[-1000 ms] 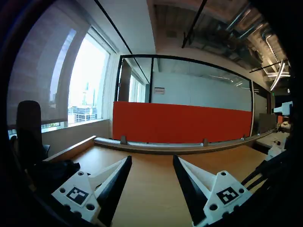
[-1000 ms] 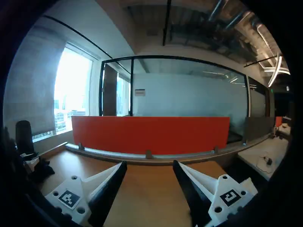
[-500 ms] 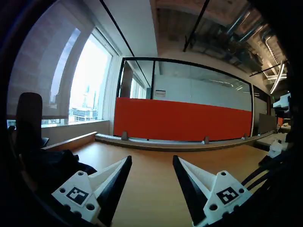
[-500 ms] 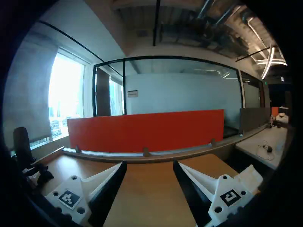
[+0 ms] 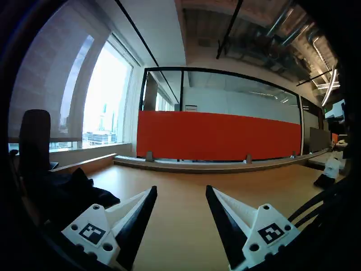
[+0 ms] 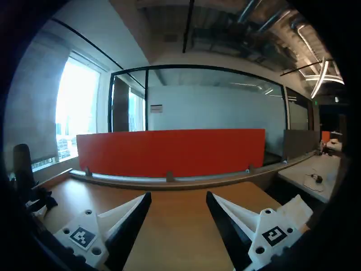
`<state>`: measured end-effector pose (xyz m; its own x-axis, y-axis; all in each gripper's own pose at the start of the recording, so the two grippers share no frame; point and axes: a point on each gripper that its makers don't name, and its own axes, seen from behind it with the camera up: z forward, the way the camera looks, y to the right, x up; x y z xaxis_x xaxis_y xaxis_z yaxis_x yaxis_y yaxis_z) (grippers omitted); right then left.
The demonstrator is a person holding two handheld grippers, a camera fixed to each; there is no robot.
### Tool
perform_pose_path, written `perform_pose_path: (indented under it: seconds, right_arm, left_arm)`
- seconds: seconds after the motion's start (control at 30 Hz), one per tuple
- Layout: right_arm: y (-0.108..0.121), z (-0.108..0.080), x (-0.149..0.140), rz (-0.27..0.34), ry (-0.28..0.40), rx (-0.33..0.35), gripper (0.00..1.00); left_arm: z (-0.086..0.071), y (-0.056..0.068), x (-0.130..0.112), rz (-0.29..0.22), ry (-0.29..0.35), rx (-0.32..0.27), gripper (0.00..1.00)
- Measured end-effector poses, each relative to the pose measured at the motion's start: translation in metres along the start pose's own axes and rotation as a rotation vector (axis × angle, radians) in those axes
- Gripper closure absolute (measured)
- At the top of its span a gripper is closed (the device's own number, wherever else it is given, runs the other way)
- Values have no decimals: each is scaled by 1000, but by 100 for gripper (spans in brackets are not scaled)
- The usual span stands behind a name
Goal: Fold towel
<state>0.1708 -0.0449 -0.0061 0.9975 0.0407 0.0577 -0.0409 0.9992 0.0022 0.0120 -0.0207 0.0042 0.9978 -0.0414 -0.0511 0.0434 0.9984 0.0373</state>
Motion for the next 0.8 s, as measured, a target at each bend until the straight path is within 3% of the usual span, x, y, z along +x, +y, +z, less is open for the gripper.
perform_pose_path:
  seconds: [0.5,0.8]
  right_arm:
    - [-2,3,-13,-9,-19,5,6]
    - [1,4,-13,3,-13,3,6]
  left_arm:
    - [-2,-1,-13,7,-15,11,21]
    - [1,4,-19,52,-26,14,21]
